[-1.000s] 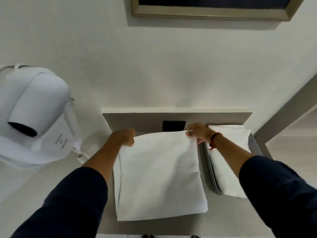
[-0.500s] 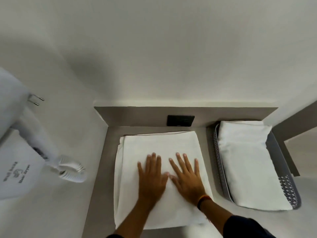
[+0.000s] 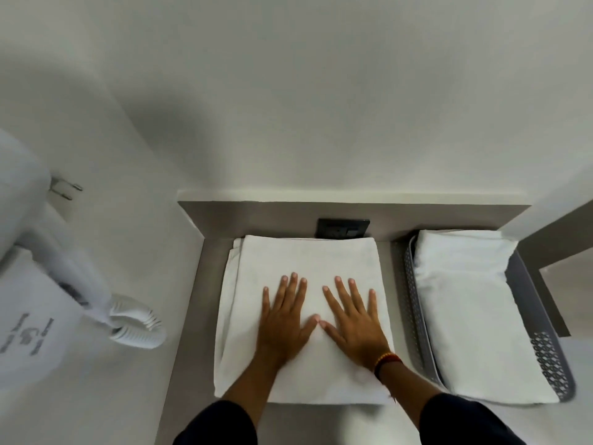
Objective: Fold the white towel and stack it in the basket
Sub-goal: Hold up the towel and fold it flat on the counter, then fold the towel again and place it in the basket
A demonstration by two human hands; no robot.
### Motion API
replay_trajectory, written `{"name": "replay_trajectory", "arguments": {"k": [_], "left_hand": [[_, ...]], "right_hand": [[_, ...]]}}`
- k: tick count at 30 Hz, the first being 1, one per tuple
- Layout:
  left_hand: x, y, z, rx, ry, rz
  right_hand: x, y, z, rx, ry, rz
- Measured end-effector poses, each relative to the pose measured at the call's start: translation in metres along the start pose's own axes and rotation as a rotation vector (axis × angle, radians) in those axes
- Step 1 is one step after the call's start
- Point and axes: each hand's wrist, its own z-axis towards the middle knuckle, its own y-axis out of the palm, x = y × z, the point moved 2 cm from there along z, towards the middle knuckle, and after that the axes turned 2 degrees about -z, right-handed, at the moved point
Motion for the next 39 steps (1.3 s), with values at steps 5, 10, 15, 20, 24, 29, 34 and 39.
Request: {"name": "replay_trajectory", "arguments": {"k": [5,10,15,20,24,29,34,39], "left_hand": [[-0.002,0.006,-0.070,-0.086,0.124,-0.050],[-0.005,0.005,-0.125,-0.139,0.237,0.068],[0.006,-0.025,-0.115,-0.203,0.140,0.203],[0.000,-0.069,-0.076,-0.414,-0.074,-0.141],[-0.007,-0.100,-0.060,-0.784,-0.179,-0.304],[-0.016,-0.121,-0.051,-0.872,-0.290,-0.399],[-0.022,-0.132,-0.017,-0.672,-0.195,-0.472],[-0.023,-0.096,-0.018,-0.410,-0.164,-0.276]], "right_hand": [[0.002,0.004,-0.067,-0.020,-0.295,-0.030],[0.002,0.000,-0.104,-0.069,-0.386,-0.148],[-0.023,-0.017,-0.091,-0.128,-0.238,-0.274],[-0.020,-0.068,-0.065,-0.244,-0.034,0.025],[-0.002,-0.098,-0.059,-0.671,0.048,0.318],[0.012,-0.127,-0.057,-0.985,0.142,0.579],[0.025,-0.148,-0.023,-0.776,0.181,0.596],[0.029,-0.120,-0.010,-0.509,0.193,0.259]]}}
